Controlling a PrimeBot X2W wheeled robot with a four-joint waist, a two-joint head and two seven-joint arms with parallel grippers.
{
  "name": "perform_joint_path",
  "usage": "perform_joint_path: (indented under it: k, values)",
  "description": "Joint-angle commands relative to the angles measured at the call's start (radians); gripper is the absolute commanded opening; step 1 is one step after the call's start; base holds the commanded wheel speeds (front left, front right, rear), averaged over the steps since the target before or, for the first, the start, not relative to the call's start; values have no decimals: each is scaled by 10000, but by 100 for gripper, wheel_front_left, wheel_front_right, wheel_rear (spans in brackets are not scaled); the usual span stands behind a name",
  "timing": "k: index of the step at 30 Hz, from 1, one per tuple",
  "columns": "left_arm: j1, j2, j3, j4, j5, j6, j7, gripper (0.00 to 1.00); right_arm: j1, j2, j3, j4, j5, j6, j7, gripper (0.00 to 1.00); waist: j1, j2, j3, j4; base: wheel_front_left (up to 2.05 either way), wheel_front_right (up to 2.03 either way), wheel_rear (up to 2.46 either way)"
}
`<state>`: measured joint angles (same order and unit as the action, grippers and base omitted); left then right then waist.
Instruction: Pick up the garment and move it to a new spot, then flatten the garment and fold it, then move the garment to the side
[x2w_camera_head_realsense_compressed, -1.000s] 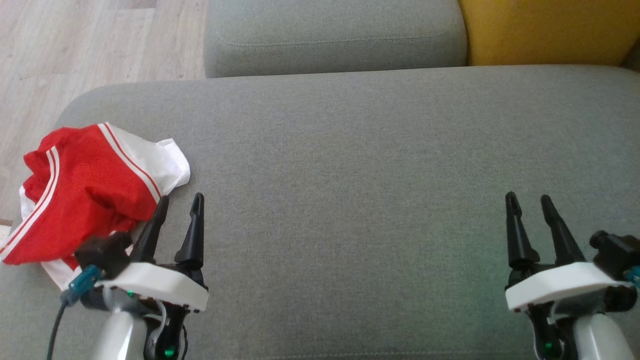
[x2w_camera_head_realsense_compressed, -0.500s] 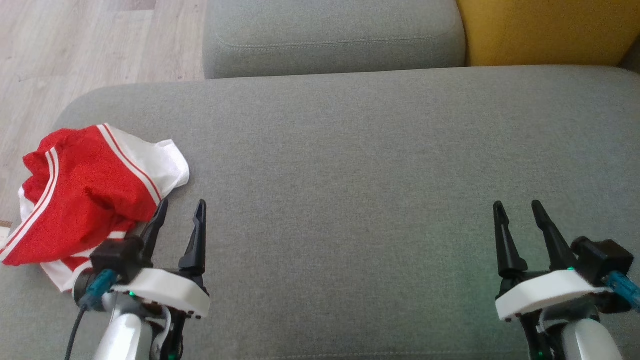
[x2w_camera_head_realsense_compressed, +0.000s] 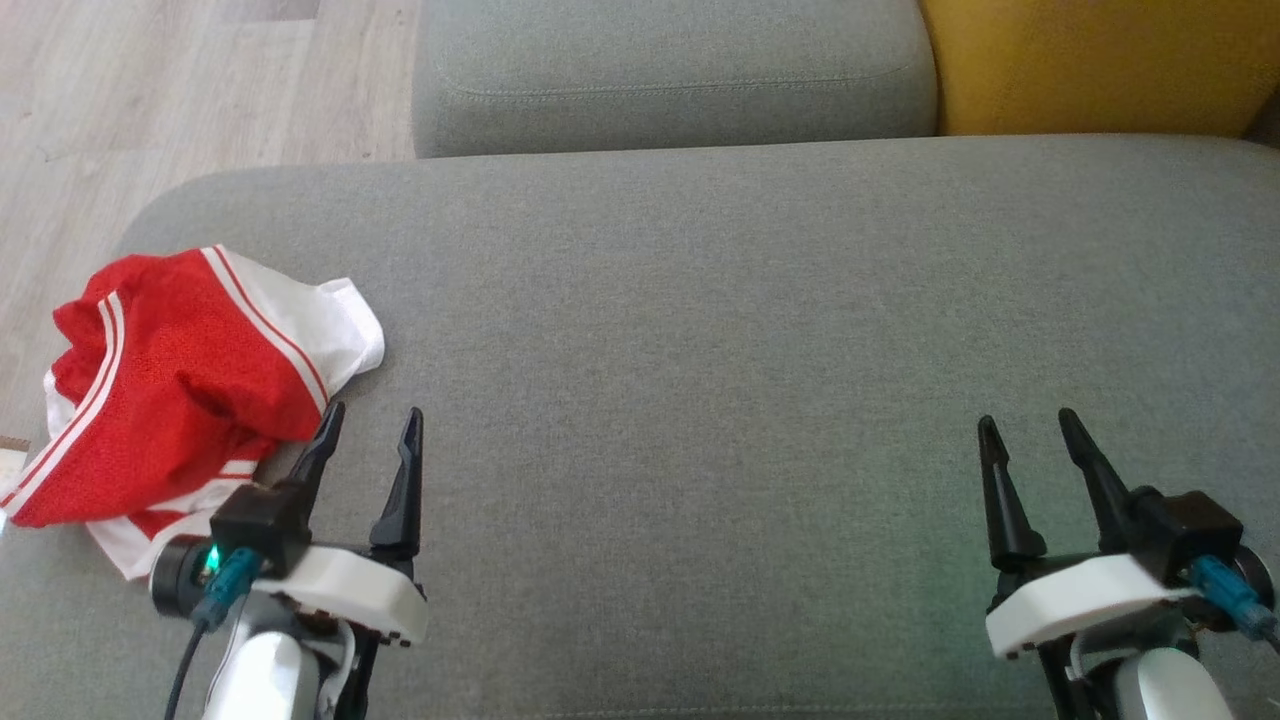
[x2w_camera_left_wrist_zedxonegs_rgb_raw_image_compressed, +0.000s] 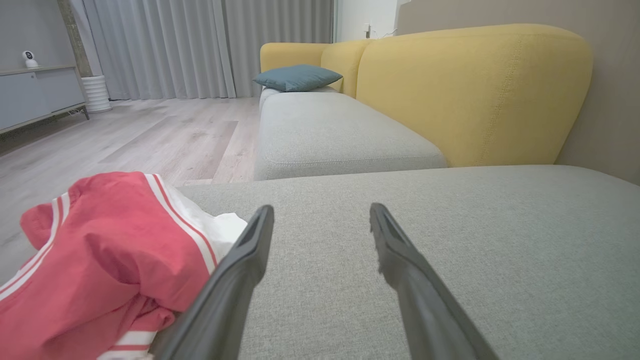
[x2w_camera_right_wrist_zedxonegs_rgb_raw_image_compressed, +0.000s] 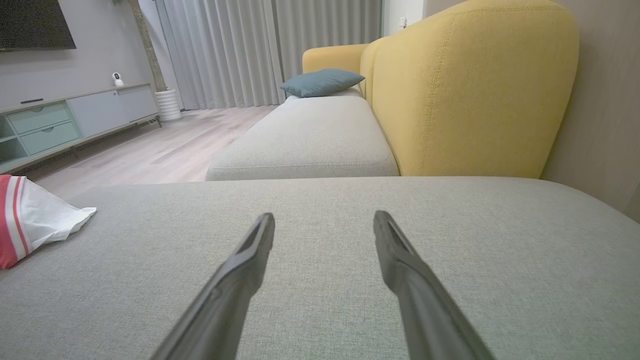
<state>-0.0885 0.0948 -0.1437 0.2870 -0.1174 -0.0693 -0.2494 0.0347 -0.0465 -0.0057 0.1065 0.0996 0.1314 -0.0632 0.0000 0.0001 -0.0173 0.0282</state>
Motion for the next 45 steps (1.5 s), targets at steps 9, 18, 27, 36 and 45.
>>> perform_joint_path:
  k: [9,18,27,36,45]
  values:
    - [-442,-76,627,-89,-259,-56,-124,100,-300,-40,135,-158,265,-7,-209,100,0,-1,1,-6,0,0,0]
    - [-482,-116,714,-29,-132,-94,-124,100,-313,-39,113,-110,319,-7,-244,100,0,-1,7,66,0,0,0]
    - [-586,-160,798,-62,30,-16,-124,100,-306,-38,159,-239,308,-7,-228,100,0,-1,43,711,0,0,0]
    - [-823,-188,1158,-270,1,108,-124,100,-443,-38,534,-634,263,-7,-25,100,0,-1,158,2276,0,0,0]
    - [-691,-145,1647,-435,-22,127,-124,100,-542,-38,868,-974,279,-7,198,100,0,-1,200,3397,0,0,0]
